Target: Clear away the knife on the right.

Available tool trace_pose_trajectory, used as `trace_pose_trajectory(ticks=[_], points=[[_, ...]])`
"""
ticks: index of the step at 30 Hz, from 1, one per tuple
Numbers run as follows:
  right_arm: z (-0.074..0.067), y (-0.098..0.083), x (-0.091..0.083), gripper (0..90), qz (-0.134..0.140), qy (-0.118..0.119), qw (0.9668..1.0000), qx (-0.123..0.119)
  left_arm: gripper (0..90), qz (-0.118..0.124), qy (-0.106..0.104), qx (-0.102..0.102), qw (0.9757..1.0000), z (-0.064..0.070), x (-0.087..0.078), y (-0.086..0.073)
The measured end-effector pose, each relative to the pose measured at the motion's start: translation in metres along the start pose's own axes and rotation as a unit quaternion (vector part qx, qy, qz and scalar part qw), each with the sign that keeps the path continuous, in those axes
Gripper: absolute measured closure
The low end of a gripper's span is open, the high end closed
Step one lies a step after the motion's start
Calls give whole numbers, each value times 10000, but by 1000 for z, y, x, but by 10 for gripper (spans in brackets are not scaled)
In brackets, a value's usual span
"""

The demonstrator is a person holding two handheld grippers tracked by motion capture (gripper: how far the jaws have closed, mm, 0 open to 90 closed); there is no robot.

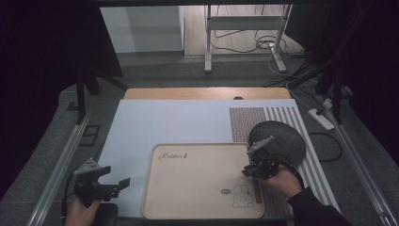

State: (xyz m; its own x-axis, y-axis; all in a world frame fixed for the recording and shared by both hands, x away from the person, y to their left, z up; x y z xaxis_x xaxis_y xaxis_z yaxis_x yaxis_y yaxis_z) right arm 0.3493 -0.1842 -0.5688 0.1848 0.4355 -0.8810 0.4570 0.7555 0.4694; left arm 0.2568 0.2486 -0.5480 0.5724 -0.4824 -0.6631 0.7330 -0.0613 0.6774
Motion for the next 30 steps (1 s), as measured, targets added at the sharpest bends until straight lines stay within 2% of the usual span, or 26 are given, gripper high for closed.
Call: trace_pose_trajectory(ticks=[5, 13, 20, 30], points=[[-1, 3, -1, 655, 78, -53, 9999, -39, 31, -1, 2, -1, 10000, 0, 0, 0], [0, 8, -5, 469, 245, -108, 9996, 61, 31, -1, 2, -12, 10000, 0, 0, 0], [-1, 7, -10, 259, 292, -364, 9989, 1, 31, 1, 0, -22, 10000, 0, 0, 0], [1, 2, -20, 105, 476, -545, 9974, 44, 31, 2, -6, -29, 10000, 0, 0, 0]])
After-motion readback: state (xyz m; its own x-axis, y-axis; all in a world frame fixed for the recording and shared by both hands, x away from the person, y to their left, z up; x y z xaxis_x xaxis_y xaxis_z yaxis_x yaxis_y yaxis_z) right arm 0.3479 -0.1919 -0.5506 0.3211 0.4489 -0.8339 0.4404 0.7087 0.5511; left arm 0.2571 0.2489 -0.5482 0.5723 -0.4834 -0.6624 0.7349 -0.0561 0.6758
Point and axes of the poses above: each handheld gripper's, and its own axes: x roughly forward along the jaws, y roughly out of its top, z roughly to its right, the point moved 9 cm from there along x, roughly forward along the jaws, and after that the axes turned 7 degrees about -x, right-handed, at the moved point
